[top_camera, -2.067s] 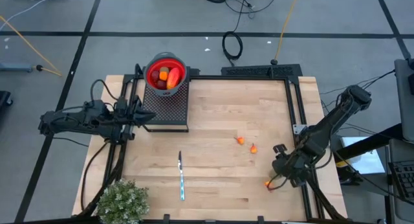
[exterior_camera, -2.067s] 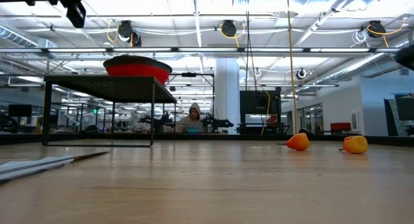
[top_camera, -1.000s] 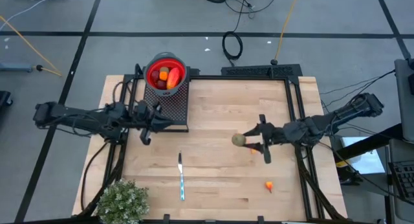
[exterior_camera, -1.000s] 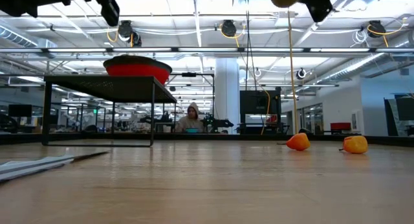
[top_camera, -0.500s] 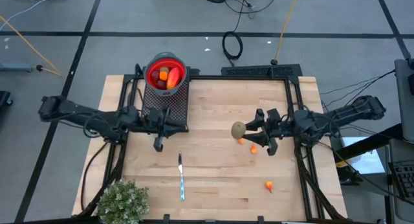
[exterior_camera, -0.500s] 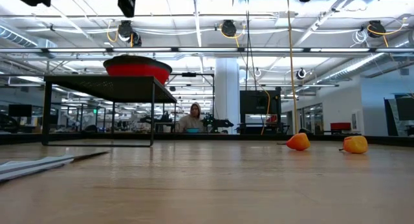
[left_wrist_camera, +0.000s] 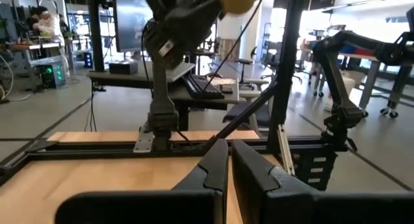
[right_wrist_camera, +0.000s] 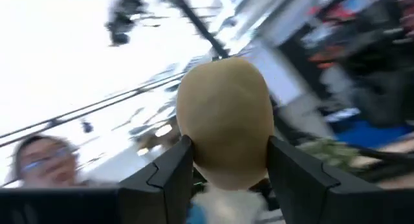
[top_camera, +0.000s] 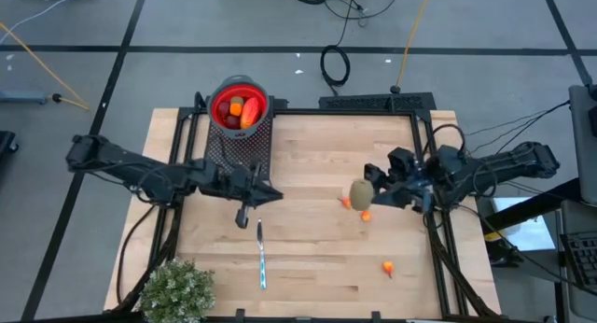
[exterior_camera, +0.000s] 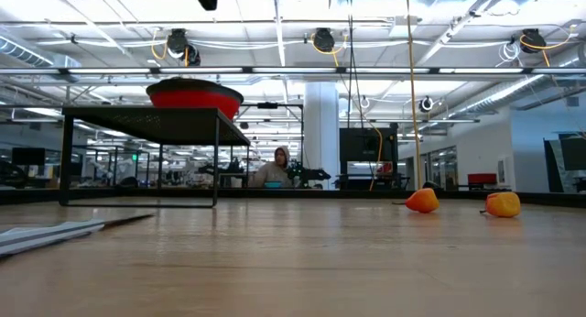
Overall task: Pick & Place Fruit
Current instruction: Put the kiwi into the red strainer bowl on the shelf
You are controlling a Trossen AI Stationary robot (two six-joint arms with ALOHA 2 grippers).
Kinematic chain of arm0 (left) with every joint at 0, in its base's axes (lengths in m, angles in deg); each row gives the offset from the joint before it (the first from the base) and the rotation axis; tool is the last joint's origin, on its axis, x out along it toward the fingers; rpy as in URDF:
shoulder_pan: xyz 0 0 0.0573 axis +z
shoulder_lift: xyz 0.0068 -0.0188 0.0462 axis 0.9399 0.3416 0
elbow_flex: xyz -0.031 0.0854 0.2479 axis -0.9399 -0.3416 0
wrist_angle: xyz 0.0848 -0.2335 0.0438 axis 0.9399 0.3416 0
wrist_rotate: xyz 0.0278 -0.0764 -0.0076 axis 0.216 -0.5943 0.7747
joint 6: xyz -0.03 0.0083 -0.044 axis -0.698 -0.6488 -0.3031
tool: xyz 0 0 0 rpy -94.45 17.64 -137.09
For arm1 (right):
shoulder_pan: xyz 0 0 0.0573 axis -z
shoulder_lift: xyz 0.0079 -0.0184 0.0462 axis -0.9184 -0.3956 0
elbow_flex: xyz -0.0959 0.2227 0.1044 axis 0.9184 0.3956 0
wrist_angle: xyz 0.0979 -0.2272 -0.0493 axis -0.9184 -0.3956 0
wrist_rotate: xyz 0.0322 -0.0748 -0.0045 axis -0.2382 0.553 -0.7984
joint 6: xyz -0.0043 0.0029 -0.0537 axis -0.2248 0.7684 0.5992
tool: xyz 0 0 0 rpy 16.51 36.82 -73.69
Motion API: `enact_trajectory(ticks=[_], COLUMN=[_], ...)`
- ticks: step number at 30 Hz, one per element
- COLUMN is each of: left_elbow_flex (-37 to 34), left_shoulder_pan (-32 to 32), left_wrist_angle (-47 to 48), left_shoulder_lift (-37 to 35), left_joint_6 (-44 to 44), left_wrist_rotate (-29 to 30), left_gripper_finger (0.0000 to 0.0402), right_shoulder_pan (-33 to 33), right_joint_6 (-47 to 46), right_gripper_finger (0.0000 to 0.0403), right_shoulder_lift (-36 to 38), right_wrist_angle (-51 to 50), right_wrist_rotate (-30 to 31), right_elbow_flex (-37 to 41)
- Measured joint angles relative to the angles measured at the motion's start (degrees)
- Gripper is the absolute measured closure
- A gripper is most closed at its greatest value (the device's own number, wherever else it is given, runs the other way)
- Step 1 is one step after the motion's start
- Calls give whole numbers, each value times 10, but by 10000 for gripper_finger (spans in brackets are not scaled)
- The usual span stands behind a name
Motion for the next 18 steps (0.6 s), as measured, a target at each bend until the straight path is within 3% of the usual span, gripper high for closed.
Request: enact_trajectory(ticks=[8, 18], left_elbow_flex=[1, 1], left_shoulder_pan=[-1, -1], left_wrist_angle=[1, 0], left_shoulder_lift=[13, 13], left_joint_6=[-2, -11], left_wrist_rotate=[0, 0], left_gripper_finger=[382, 382], right_shoulder_pan=[3, 3], right_joint_6=[-12, -3], right_gripper_finger=[229, 229], right_shoulder_lift=[0, 0], right_wrist_angle=[63, 75], right_wrist_rotate=[-133, -146], right_elbow_flex=[0, 0])
